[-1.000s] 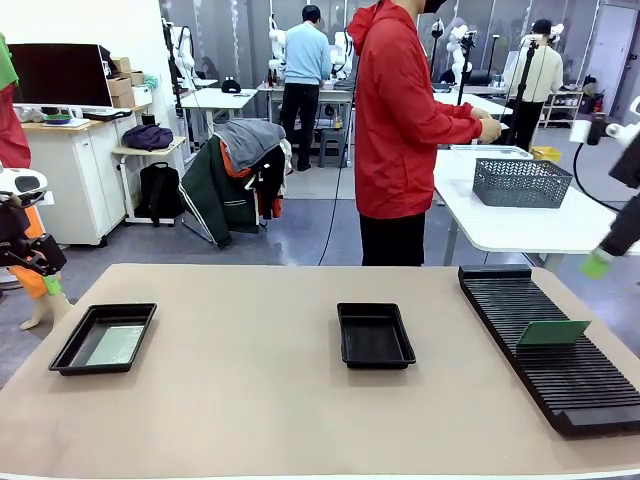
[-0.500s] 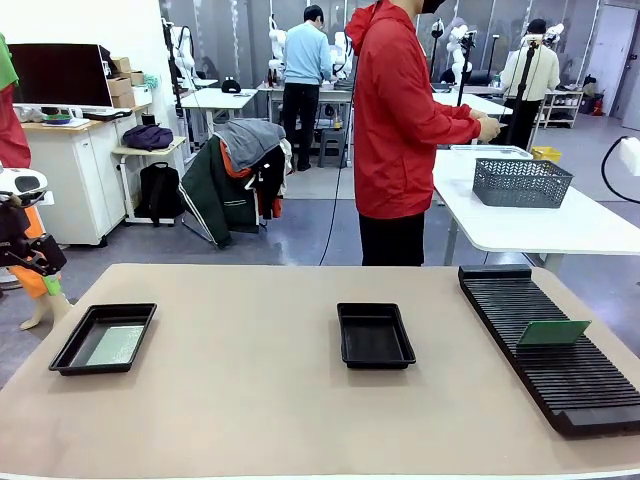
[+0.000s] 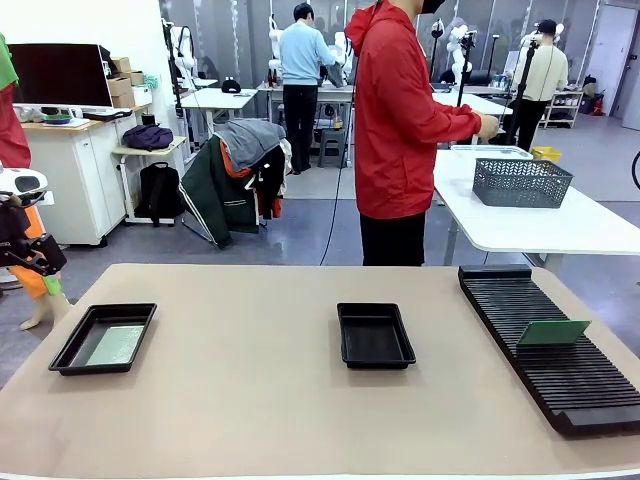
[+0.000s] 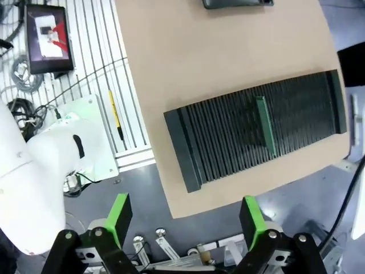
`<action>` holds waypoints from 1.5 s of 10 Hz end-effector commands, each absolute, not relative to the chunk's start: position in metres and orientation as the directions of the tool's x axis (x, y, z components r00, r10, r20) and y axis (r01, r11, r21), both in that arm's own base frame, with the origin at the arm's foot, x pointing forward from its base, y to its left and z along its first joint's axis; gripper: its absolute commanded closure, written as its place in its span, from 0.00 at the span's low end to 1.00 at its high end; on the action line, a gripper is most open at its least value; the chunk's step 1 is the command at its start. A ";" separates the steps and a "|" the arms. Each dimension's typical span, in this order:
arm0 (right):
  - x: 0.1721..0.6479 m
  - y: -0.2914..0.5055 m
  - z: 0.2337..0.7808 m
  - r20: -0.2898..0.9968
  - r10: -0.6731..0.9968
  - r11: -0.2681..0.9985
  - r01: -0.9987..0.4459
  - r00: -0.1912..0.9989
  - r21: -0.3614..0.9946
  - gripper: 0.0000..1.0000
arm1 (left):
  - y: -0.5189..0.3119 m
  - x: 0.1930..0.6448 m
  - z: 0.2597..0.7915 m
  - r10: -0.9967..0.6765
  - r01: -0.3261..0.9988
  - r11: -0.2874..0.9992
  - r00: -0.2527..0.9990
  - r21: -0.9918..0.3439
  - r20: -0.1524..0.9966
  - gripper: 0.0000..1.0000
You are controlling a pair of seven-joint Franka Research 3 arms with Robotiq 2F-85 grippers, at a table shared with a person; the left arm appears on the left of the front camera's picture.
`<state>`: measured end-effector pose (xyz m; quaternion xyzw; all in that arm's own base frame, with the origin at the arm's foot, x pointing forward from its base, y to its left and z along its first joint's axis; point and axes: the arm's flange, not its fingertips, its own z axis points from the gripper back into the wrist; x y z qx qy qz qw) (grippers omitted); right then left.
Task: Inspect and transfer BCBs to ESD trays.
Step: Pick up the Blank PCB from the PCB Rack and place it in the right ESD tray.
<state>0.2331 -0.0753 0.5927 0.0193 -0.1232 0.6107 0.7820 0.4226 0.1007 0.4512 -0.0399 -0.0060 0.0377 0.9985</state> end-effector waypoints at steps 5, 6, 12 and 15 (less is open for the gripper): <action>0.234 -0.080 0.593 0.226 0.953 0.235 -0.963 0.201 -0.134 0.00 | 0.100 0.422 0.450 0.079 -0.077 0.994 0.997 -0.082 0.019 0.00; 0.234 -0.080 0.593 0.226 0.953 0.235 -0.963 0.201 -0.134 0.00 | 0.100 0.422 0.450 0.079 -0.077 0.994 0.997 -0.082 0.019 0.00; 0.235 -0.082 0.595 0.227 0.955 0.228 -0.962 0.191 -0.149 0.00 | 0.100 0.422 0.450 0.079 -0.077 0.994 0.997 -0.082 0.019 0.00; 0.260 -0.080 0.568 0.161 0.979 0.164 -0.959 0.128 -0.233 0.00 | 0.100 0.422 0.450 0.079 -0.077 0.994 0.997 -0.082 0.019 0.00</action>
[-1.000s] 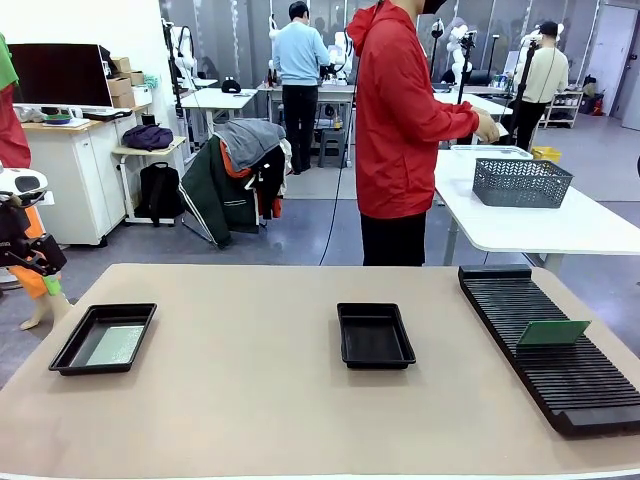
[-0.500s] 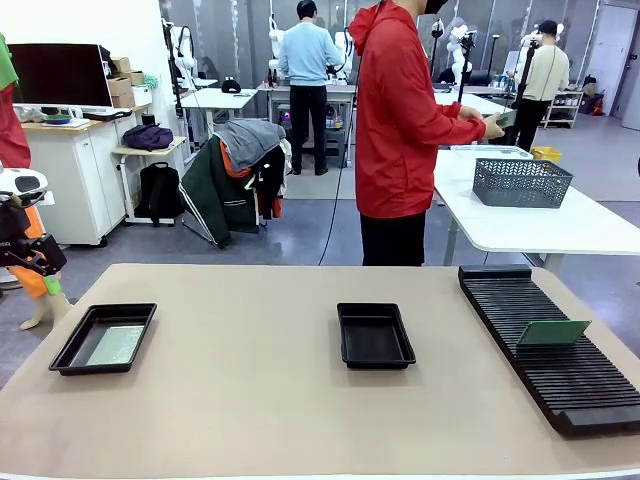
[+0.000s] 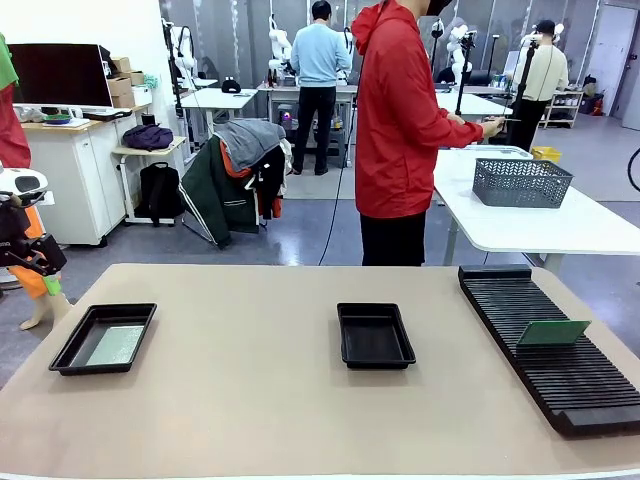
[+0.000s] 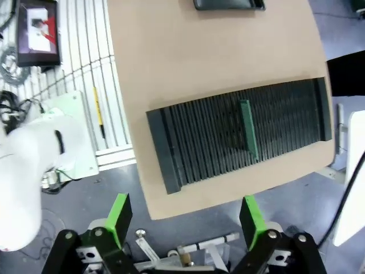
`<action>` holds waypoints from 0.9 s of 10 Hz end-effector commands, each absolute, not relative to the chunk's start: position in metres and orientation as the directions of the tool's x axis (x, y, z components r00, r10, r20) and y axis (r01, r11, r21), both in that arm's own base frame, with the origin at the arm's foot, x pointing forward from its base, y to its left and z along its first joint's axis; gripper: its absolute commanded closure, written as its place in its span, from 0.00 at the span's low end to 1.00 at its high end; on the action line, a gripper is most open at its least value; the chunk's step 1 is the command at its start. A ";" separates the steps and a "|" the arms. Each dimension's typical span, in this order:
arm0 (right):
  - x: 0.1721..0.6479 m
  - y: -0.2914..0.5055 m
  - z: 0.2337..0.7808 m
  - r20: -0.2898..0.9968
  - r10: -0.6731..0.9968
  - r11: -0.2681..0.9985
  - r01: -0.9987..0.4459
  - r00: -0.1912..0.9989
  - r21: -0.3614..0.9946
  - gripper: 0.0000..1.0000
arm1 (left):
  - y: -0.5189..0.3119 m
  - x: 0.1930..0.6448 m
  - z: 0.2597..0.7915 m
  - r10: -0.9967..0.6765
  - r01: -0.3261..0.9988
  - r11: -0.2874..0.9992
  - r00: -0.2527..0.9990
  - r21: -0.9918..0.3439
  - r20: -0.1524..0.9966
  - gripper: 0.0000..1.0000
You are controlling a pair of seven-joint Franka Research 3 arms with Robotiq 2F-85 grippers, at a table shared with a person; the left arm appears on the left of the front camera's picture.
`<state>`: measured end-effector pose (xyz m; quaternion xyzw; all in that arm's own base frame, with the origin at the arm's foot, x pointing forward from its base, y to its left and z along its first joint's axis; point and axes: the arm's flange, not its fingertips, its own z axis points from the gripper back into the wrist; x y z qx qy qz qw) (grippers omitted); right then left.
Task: Inspect and transfer BCBs to ESD trays.
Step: Pick up the Blank PCB from the PCB Rack and place it in the right ESD tray.
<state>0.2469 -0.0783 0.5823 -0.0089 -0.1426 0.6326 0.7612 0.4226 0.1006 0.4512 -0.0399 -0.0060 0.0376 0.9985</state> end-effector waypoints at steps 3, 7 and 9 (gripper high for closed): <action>0.294 -0.080 0.538 0.110 0.990 0.112 -0.961 0.086 -0.254 0.00 | 0.100 0.422 0.450 0.079 -0.077 0.994 0.997 -0.082 0.019 0.00; 0.343 -0.079 0.492 0.057 0.997 0.073 -0.964 0.060 -0.257 0.00 | 0.100 0.422 0.450 0.079 -0.077 0.994 0.997 -0.082 0.019 0.00; 0.363 -0.078 0.468 0.065 0.997 0.056 -0.963 0.040 -0.263 0.00 | 0.100 0.422 0.450 0.079 -0.077 0.994 0.997 -0.082 0.019 0.00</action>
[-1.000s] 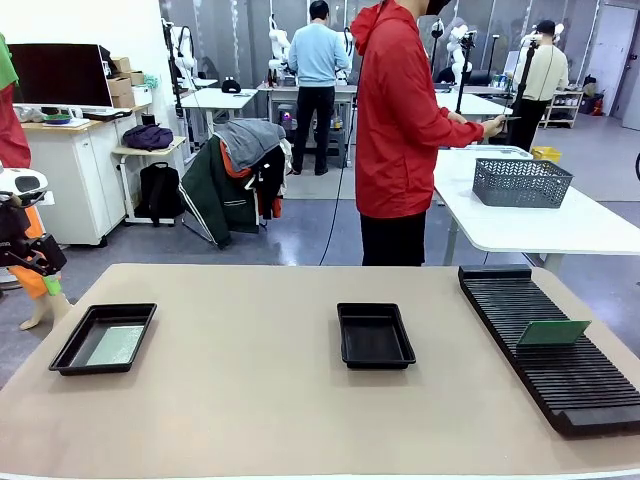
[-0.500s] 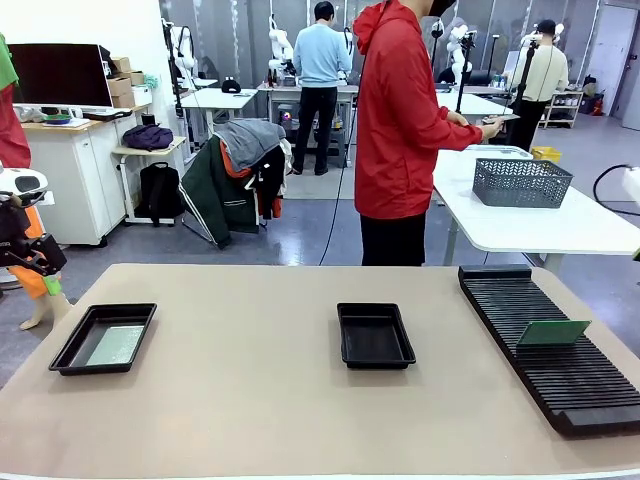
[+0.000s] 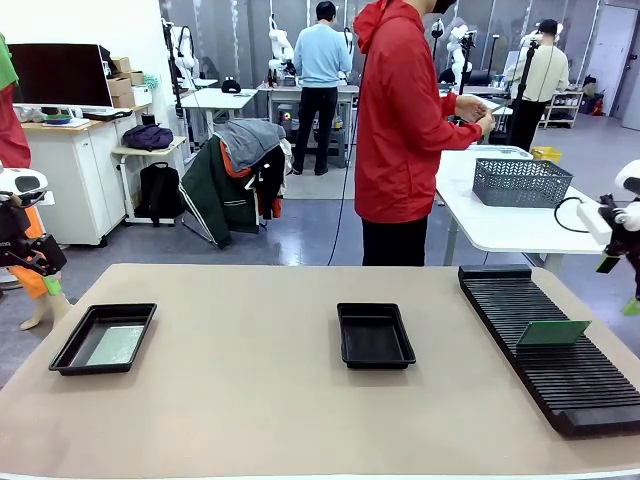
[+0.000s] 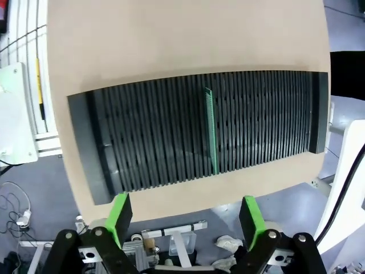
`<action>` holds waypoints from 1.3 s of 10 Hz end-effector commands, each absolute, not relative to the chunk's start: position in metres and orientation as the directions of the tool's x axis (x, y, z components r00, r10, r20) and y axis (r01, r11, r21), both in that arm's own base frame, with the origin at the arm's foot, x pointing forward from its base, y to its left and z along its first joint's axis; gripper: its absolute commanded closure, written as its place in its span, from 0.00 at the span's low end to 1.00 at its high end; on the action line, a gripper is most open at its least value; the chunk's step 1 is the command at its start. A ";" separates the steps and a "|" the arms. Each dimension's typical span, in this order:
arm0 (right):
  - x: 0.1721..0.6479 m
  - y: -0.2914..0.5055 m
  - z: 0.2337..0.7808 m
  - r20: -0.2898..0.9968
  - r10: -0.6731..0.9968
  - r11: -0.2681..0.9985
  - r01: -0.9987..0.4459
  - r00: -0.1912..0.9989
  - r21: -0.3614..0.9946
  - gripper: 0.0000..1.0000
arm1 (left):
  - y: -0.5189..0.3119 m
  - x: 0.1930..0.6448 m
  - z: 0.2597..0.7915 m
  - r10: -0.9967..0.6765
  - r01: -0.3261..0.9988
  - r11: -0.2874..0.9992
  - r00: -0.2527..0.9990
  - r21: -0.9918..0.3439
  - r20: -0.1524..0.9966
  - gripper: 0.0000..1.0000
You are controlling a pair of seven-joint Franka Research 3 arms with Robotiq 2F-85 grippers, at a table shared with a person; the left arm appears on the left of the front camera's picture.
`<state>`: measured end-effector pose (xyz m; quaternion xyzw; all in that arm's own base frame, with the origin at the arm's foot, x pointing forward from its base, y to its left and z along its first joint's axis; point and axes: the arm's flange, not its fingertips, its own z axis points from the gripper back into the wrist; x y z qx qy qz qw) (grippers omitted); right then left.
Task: Inspect and transfer BCBs to ESD trays.
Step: Pick up the Blank PCB from the PCB Rack and place it in the right ESD tray.
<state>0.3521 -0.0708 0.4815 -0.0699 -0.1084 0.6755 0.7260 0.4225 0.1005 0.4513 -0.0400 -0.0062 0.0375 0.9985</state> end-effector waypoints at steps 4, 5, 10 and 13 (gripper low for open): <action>0.399 -0.072 0.421 0.106 0.994 0.034 -0.969 0.008 -0.243 0.00 | 0.100 0.422 0.450 0.079 -0.077 0.994 0.997 -0.082 0.019 0.00; 0.404 -0.067 0.414 0.103 0.995 0.034 -0.969 0.008 -0.245 0.00 | 0.100 0.422 0.450 0.079 -0.077 0.994 0.997 -0.082 0.019 0.00; 0.428 -0.056 0.367 0.132 0.991 0.014 -0.976 -0.015 -0.215 0.00 | 0.100 0.422 0.450 0.079 -0.077 0.994 0.997 -0.082 0.019 0.00; 0.437 -0.056 0.352 0.111 0.994 -0.002 -0.979 -0.025 -0.204 0.00 | 0.100 0.422 0.450 0.079 -0.077 0.994 0.997 -0.082 0.019 0.00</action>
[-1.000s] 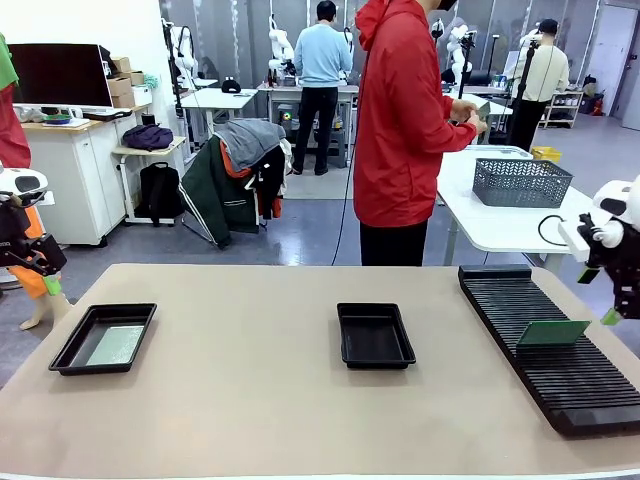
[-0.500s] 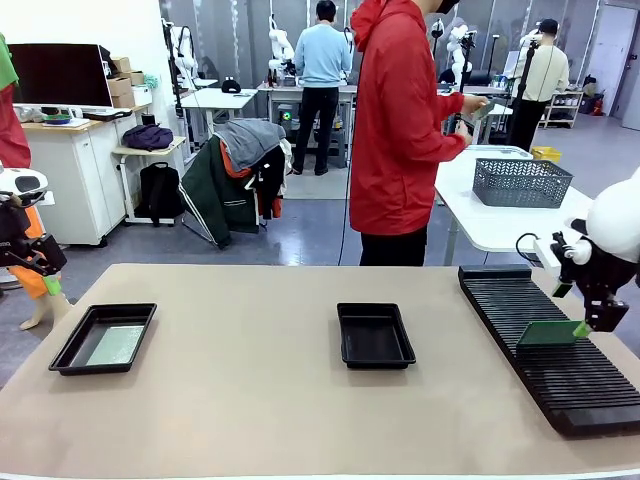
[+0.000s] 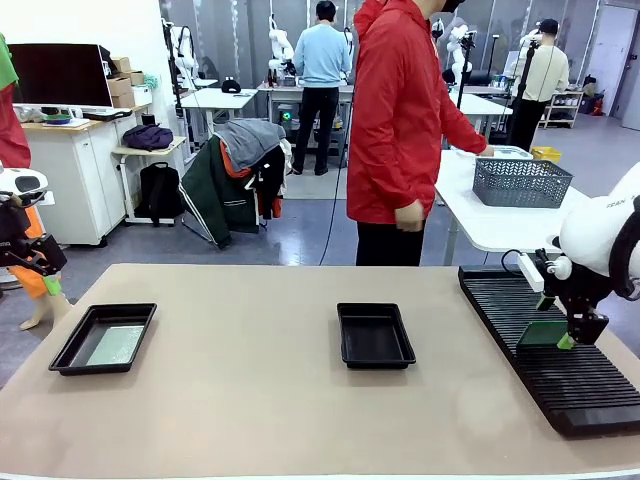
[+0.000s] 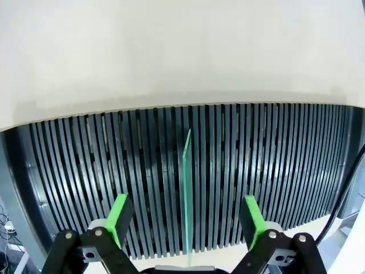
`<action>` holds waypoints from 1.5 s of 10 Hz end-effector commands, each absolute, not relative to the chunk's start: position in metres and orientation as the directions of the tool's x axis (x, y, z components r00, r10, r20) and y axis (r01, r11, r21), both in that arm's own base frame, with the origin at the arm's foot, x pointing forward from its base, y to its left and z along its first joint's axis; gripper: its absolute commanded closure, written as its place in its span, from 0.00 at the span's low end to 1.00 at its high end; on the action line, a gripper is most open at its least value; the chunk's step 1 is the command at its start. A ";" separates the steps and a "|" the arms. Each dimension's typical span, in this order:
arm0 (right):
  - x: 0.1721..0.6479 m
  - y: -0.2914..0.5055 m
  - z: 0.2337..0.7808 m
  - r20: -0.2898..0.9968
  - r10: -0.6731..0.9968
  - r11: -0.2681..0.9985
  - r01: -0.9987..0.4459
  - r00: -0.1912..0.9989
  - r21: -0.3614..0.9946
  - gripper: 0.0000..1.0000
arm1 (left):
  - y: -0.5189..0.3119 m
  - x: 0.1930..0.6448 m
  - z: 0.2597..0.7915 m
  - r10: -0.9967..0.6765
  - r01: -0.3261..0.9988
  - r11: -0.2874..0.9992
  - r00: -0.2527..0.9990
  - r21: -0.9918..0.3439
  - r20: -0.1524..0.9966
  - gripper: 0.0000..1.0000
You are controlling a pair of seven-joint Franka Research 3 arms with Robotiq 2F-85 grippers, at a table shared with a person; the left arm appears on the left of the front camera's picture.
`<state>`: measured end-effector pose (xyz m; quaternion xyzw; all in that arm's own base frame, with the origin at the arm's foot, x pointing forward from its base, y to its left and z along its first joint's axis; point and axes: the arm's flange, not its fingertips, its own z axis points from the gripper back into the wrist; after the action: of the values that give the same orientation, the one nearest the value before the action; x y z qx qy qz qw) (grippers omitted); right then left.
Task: Inspect and transfer BCBs to ESD trays.
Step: Pick up the Blank PCB from the PCB Rack and place it in the right ESD tray.
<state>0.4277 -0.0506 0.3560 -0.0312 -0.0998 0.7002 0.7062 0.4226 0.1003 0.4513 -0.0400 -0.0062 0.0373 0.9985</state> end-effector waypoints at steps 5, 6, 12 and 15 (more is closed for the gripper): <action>0.433 -0.069 0.348 0.106 0.994 0.022 -0.978 0.000 -0.209 0.00 | 0.100 0.422 0.450 0.079 -0.077 0.994 0.997 -0.082 0.019 0.00; 0.432 -0.070 0.348 0.111 0.994 0.023 -0.977 0.000 -0.212 0.00 | 0.100 0.422 0.450 0.079 -0.077 0.994 0.997 -0.082 0.019 0.00; 0.432 -0.076 0.350 0.127 0.992 0.021 -0.975 -0.008 -0.223 0.13 | 0.100 0.422 0.450 0.079 -0.077 0.994 0.997 -0.082 0.019 0.00; 0.433 -0.079 0.350 0.131 0.991 0.028 -0.974 -0.002 -0.226 0.22 | 0.100 0.422 0.450 0.079 -0.077 0.994 0.997 -0.082 0.019 0.00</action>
<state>0.4298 -0.0706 0.3544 -0.0311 -0.1056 0.6914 0.7140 0.4226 0.1003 0.4513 -0.0400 -0.0062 0.0373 0.9985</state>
